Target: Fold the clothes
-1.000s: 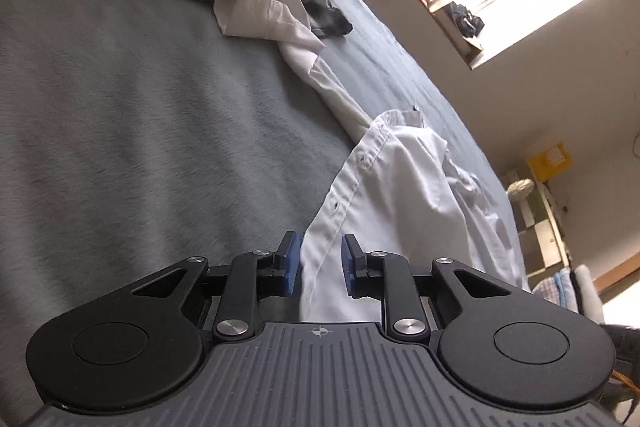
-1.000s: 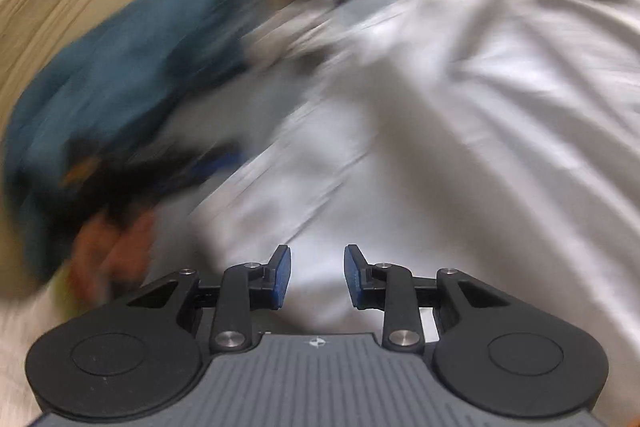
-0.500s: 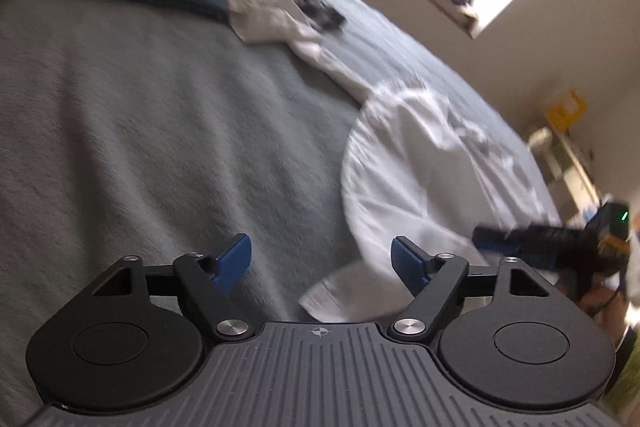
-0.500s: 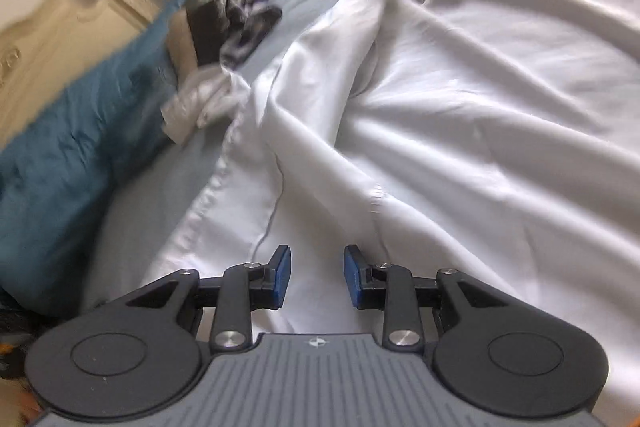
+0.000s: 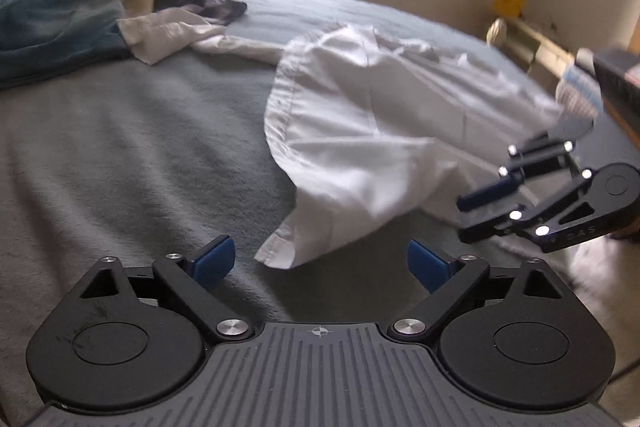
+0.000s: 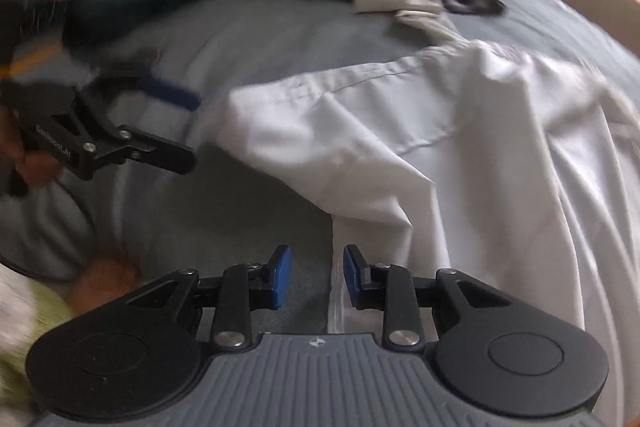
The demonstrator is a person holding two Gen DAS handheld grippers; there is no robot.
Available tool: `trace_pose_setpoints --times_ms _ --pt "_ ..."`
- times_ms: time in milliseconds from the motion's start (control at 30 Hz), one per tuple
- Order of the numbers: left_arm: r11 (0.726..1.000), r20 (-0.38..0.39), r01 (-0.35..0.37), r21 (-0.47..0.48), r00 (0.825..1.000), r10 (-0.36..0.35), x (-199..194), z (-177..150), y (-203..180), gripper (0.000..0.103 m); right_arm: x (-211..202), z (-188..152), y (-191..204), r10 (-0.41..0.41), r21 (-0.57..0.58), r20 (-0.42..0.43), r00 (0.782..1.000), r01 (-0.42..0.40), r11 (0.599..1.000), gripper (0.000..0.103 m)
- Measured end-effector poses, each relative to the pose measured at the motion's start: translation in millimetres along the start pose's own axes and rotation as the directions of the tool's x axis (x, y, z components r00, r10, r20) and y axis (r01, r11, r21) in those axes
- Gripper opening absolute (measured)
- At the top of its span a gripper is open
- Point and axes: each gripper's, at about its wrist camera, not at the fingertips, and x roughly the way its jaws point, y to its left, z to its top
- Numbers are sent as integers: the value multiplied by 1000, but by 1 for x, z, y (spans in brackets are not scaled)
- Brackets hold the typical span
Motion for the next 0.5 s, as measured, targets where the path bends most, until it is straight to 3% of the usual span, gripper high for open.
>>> trace_pose_setpoints --times_ms 67,133,167,200,267,300,333,400,500 --pt "1000 -17 -15 -8 1000 15 7 -2 0 62 16 2 9 -64 -77 -36 997 61 995 31" --pt "999 -33 -30 -34 999 29 13 -2 3 50 19 3 10 -67 -84 -32 997 64 994 28" --pt "998 -40 -33 -62 999 31 14 -1 7 42 20 3 10 -65 -81 -30 997 62 995 21" --pt "995 -49 -30 -93 998 26 13 2 11 37 19 4 6 -55 -66 -30 998 53 996 6" --pt "978 -64 21 -210 997 -35 11 8 27 22 16 5 -1 -25 -30 -31 999 24 999 1" --pt "953 -65 66 -296 994 -89 9 11 37 19 14 5 -5 -7 -10 -31 1000 7 1000 0" --pt "918 -62 110 -380 988 -143 7 14 48 17 12 5 -8 13 8 -30 999 -13 1000 0" --pt "819 -28 206 -535 965 -262 4 14 70 17 6 2 -11 67 32 -21 998 -66 997 0" --pt "603 62 330 -726 905 -420 0 13 103 17 -5 -1 -6 186 24 -9 982 -186 982 0"
